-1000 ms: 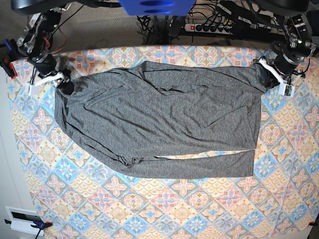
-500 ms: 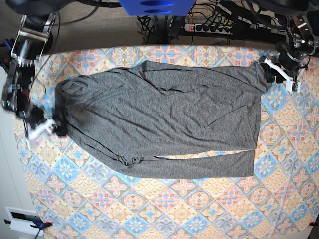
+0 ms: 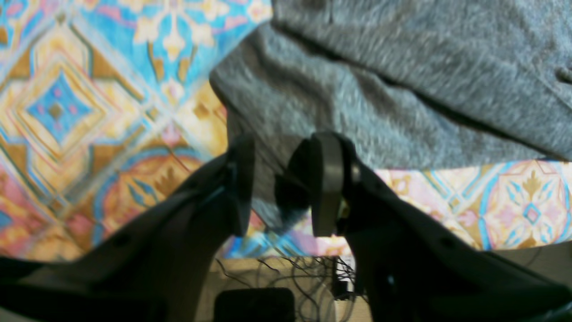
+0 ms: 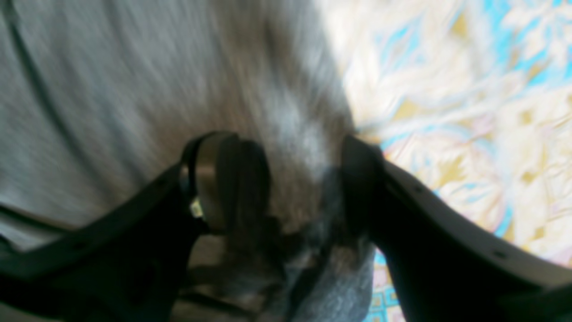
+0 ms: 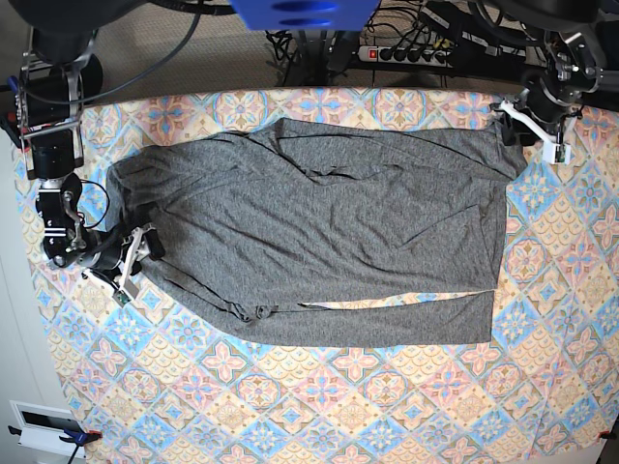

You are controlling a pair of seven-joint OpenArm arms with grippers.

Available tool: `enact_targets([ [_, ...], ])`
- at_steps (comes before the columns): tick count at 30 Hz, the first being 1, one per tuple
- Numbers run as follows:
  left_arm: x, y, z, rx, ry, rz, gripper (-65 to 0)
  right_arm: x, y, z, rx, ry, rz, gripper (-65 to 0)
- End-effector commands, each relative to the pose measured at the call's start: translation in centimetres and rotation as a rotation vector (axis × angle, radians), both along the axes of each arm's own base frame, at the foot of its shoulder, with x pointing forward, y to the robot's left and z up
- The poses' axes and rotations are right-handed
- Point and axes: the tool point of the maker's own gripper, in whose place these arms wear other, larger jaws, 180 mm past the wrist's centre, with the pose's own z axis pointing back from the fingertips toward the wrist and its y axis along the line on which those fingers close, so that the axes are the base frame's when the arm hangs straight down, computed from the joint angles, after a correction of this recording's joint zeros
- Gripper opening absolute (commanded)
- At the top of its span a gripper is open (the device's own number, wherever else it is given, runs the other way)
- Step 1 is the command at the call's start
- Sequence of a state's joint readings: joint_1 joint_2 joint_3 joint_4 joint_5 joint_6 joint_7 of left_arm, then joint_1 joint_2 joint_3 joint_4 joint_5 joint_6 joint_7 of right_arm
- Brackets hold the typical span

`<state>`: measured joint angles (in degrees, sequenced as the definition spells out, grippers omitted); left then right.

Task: Layout the t-shirt on the table in an organized manner, then fold the t-shirt properly
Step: 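Move the right gripper along the shirt's side to its hem corner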

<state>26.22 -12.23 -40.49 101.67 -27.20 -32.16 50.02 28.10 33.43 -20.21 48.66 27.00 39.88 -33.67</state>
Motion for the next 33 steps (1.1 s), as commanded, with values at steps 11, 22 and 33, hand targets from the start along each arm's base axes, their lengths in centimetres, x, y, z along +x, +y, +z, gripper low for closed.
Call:
enact_targets([
  [11, -0.6, -1.1, -0.1, -0.034, -0.018, 0.015, -44.1, 3.9, -3.3, 4.9, 0.079, -0.160, -0.139, -30.6],
  [22, -1.0, -1.8, -0.5, -0.057, -0.012, 0.029, -44.1, 6.2, -2.3, 4.2, 0.256, -0.078, -0.326, -30.6],
  [33, -3.3, -1.5, -1.3, -0.083, 0.008, 0.118, -44.1, 4.8, 0.8, 0.9, 0.241, 0.023, -0.270, -30.6],
])
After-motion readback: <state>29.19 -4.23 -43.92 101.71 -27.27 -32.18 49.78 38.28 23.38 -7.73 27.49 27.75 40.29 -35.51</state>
